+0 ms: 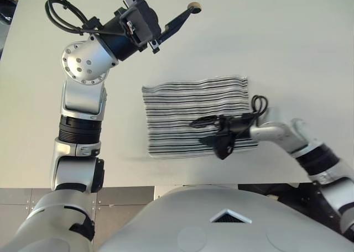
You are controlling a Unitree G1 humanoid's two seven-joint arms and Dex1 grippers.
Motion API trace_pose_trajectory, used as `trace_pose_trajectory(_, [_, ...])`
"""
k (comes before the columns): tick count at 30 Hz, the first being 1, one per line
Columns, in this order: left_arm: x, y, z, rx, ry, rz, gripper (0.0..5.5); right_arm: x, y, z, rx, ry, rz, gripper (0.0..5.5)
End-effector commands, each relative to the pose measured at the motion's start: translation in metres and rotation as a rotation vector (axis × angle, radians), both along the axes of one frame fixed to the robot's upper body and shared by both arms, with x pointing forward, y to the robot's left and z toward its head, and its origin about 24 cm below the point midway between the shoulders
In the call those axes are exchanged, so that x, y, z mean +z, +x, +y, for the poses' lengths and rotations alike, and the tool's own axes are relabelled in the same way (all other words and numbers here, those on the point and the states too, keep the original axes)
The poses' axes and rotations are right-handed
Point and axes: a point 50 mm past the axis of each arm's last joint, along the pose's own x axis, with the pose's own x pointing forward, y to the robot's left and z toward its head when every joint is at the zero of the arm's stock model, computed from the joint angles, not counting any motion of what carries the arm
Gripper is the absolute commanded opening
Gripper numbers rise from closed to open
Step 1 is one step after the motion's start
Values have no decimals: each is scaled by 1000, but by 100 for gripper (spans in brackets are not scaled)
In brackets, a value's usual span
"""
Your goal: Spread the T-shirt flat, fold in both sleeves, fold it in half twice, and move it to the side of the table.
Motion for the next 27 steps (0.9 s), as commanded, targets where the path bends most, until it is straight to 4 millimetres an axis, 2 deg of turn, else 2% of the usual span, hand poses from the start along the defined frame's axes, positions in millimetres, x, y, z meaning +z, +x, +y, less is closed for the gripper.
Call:
trace_pose_trajectory(1, [2, 1, -5, -11, 8, -8, 235, -2, 36, -51, -54, -278, 11, 366])
trace_pose_trajectory(3, [2, 2, -9, -23, 7, -8, 235, 6, 48, -49, -54, -237, 8, 366])
trace_pose_trajectory(8, [5, 9, -18, -57, 5, -9, 235, 30, 58, -48, -81, -132, 56, 366])
trace_pose_trajectory(13, [5, 11, -15, -44, -3, -15, 235, 81, 104, -46, -302, 52, 98, 366])
trace_pose_trajectory(15, [6, 11, -13, -41, -4, -18, 235, 88, 130, -46, -457, 93, 19, 366])
trace_pose_trajectory(17, [6, 11, -13, -44, -5, -20, 235, 82, 146, -43, -575, 129, -74, 366])
trace_pose_trajectory(18, [6, 11, -13, -46, -5, -20, 235, 73, 149, -39, -608, 130, -105, 366])
trace_pose_trajectory(22, [6, 11, -10, -43, -7, -17, 235, 29, 148, -24, -672, 130, -164, 366])
trace_pose_trajectory(24, [4, 8, -8, -37, -7, -11, 235, 17, 147, -16, -670, 130, -250, 366])
trace_pose_trajectory(27, [1, 6, -6, -37, 3, -2, 235, 0, 143, -12, -680, 132, -273, 366])
